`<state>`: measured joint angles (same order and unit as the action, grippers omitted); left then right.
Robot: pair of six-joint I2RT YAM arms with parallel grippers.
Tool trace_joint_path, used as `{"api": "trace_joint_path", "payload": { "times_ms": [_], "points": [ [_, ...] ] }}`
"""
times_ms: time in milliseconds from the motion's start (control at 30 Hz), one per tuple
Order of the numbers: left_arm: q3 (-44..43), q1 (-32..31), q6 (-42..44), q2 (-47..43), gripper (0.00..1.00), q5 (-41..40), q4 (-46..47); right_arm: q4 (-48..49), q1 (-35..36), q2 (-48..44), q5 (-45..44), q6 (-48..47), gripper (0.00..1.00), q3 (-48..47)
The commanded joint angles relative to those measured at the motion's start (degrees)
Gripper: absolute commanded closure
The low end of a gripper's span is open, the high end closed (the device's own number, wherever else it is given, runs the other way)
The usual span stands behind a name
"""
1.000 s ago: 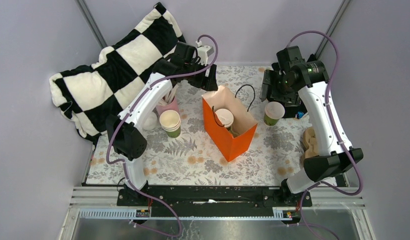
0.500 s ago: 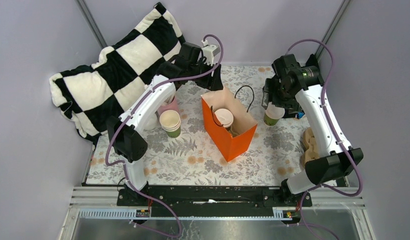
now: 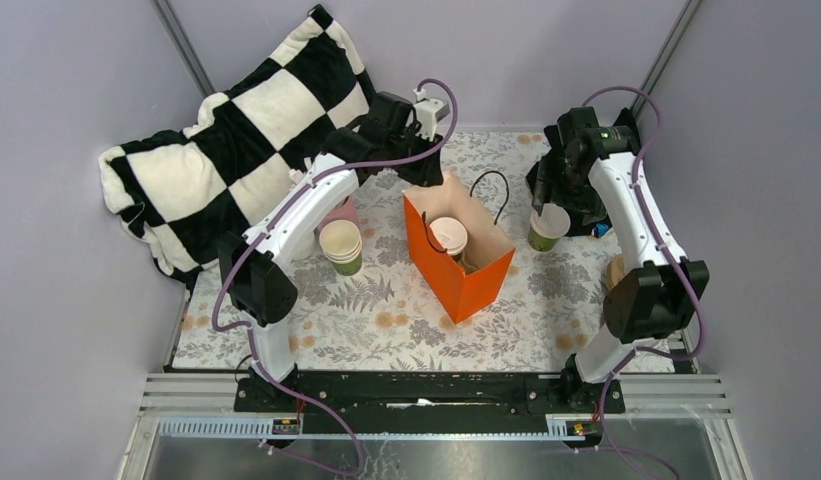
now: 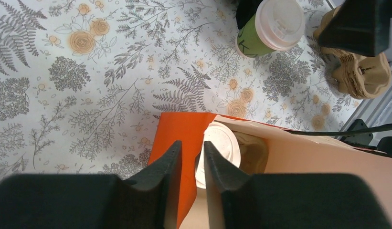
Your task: Pack the takeout coffee
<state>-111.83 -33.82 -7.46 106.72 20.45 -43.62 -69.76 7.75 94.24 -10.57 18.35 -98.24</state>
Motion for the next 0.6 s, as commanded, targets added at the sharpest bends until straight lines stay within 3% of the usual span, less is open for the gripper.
{"api": "trace_joint_path", "payload": {
  "times_ms": [0, 333, 567],
  "points": [
    [-2.1, -0.8, 1.3, -0.7, 0.77, -3.8, 0.6, 4.0, -0.9, 3.4, 2.7, -2.7, 0.0, 0.8],
    [1.1, -0.8, -3.5, -4.6, 1.0, -13.7, -1.6, 8.2, -3.3, 8.9, 5.5, -5.8, 0.06, 1.7],
    [4.3, -0.8, -9.5, -7.0, 1.0, -11.3, -1.7, 9.0, -4.9, 9.8, 7.5, -7.6, 0.1, 2.7]
  ]
}}
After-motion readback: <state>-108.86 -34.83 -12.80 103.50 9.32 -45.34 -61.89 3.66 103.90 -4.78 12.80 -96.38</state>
